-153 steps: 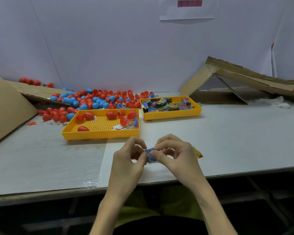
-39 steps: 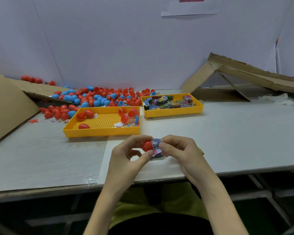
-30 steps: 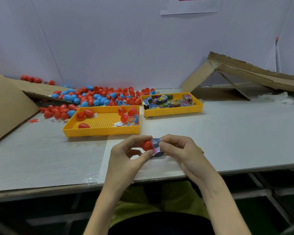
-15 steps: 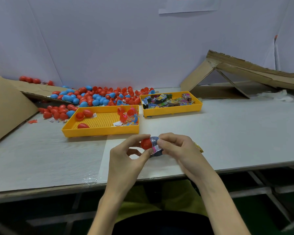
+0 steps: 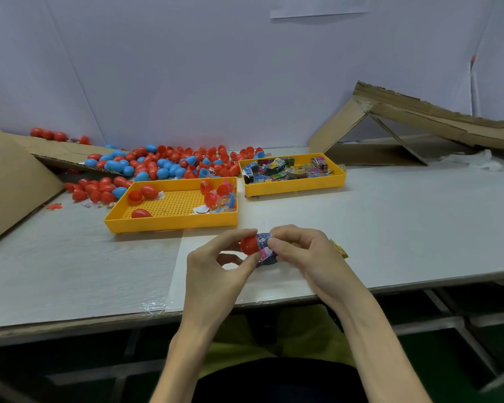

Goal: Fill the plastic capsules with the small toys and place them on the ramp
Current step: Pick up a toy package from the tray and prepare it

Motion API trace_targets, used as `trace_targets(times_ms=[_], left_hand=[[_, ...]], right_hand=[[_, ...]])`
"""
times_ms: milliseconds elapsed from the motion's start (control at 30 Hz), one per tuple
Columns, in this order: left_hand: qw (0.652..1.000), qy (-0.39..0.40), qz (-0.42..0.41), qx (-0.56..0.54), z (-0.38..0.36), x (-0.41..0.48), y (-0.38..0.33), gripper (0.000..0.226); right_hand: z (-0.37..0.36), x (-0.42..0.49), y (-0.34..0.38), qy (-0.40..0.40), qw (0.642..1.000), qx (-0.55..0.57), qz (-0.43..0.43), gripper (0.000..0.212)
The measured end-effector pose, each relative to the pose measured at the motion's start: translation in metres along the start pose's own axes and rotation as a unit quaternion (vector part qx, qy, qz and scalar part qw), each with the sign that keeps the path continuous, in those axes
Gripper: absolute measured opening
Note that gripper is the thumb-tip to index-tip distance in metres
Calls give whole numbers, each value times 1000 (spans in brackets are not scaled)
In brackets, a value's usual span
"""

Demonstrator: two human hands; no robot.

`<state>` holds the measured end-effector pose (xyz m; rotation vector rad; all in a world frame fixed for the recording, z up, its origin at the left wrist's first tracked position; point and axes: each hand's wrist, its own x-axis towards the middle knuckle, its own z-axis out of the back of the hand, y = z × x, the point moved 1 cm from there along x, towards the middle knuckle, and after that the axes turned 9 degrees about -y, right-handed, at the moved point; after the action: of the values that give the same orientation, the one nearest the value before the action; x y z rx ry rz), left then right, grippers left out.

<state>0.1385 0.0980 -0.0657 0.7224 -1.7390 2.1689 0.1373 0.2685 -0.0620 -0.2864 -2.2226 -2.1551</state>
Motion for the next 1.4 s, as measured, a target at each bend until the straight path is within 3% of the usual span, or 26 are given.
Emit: trace_targets(times_ms=[167, 567, 733, 800, 1067, 1233, 1400], left_hand=[[1000, 17, 8, -2, 2, 0, 0, 37], [1000, -1, 8, -27, -1, 0, -5, 33], [991, -25, 69, -112, -5, -1, -17, 29], [983, -44, 96, -150, -8, -2, -22, 29], [948, -83, 139, -274, -22, -9, -42, 33], [944, -84, 171, -269, -29, -18, -51, 51], [944, -91, 190, -252, -30, -22, -53, 51]], right_hand=[[-2, -3, 1, -33, 998, -41, 43, 8], [-11, -11, 4, -138, 976, -115, 126, 21], [-15, -19, 7, -161, 972, -69, 154, 26], [-17, -22, 6, -153, 969, -56, 187, 17], [-33, -36, 2, -227, 903, -100, 351, 38], [-36, -40, -5, -280, 872, -71, 396, 29], [-38, -43, -6, -294, 860, -64, 413, 24]])
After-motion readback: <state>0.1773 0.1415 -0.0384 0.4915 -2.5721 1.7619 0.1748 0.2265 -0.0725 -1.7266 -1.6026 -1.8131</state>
